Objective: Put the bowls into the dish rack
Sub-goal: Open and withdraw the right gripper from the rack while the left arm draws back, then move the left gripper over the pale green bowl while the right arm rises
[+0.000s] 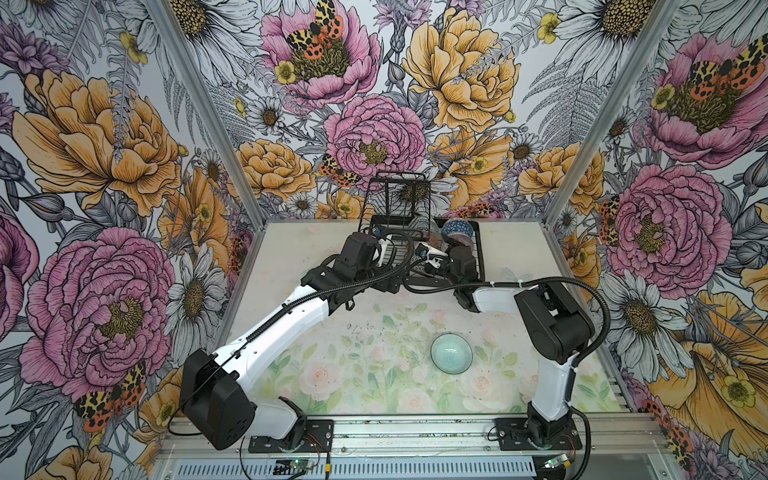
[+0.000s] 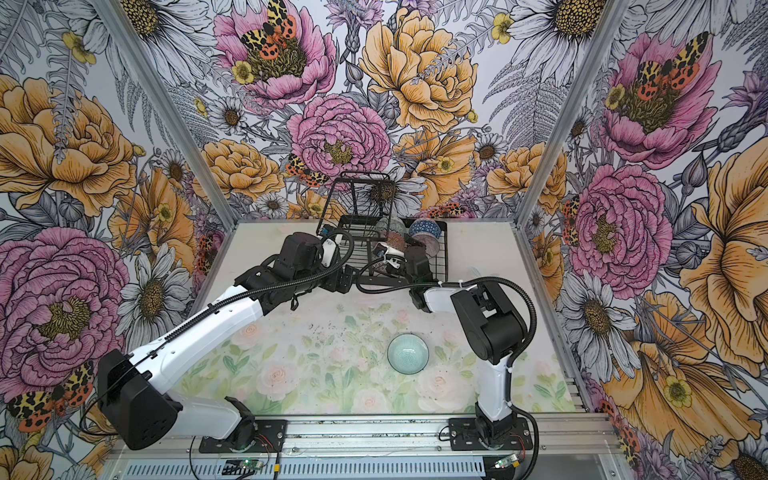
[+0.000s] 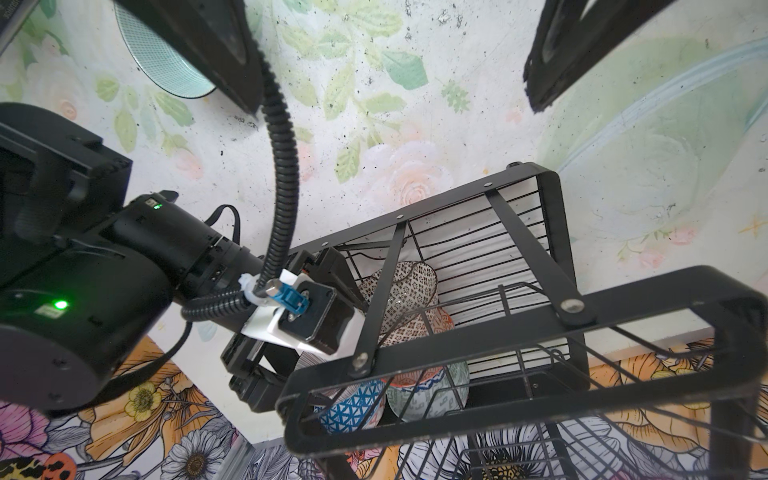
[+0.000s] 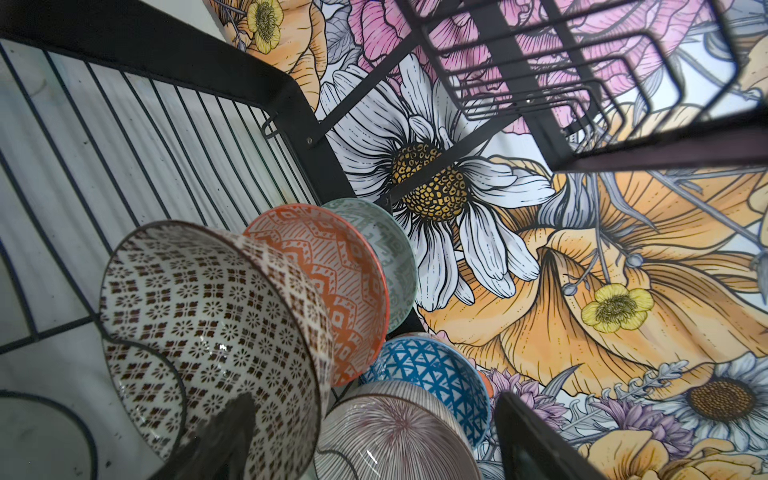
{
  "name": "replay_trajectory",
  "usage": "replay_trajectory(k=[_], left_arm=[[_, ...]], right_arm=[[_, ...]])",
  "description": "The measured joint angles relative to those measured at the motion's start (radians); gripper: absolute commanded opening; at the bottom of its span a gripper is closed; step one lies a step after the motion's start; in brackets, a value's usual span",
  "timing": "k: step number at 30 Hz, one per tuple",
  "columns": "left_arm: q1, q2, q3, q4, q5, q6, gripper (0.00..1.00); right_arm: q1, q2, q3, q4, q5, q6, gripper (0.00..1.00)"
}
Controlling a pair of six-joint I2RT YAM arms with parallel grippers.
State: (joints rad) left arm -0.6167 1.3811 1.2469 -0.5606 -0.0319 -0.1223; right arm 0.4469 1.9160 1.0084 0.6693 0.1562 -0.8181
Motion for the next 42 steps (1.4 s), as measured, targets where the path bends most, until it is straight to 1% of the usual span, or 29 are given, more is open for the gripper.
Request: replay_trajectory(k=[8,12,15,18,21,25,30,34,38,42], left_arm=[[0.0,0.0,0.0,0.0,0.0,0.0,0.99],[0.0,0.0,0.0,0.0,0.0,0.0,0.99],[0.0,0.0,0.0,0.0,0.0,0.0,0.99],[0.0,0.0,0.0,0.001,0.0,0.0,0.99],[0.0,0.0,-0.003,0.005,0.0,0.0,0.99],[0.0,0.0,-0.023,0.01,0.0,-0.001,0.99],[-0.014,-0.001,-0.061,0.011,0.0,-0.011,0.99],[-0.052,-0.013,-0.105,0.01,-0.001,-0.037,0.99],[-0.114,-0.022,-0.136,0.004,-0.002,-0.074,0.99],[-0.182,-0.027,-0.169,-0.001,-0.003,-0.12,0.99]], right_arm=[[0.006,-0.12,-0.119,0.0,0.022,0.022,0.92],[0.014,-0.215,-0.184,-0.013,0.035,0.062,0.92],[0.019,-0.297,-0.208,-0.059,0.041,0.121,0.94],[0.019,-0.383,-0.208,-0.154,0.051,0.218,0.99],[0.019,-0.462,-0.198,-0.276,0.058,0.323,0.99],[0.019,-0.518,-0.143,-0.463,0.066,0.446,0.99],[0.016,-0.529,-0.027,-0.705,0.102,0.579,1.0],[-0.019,-0.528,0.058,-0.874,0.075,0.686,0.99],[-0.076,-0.524,0.119,-0.98,0.031,0.771,1.0],[-0.121,-0.488,0.174,-1.044,-0.005,0.825,0.99]])
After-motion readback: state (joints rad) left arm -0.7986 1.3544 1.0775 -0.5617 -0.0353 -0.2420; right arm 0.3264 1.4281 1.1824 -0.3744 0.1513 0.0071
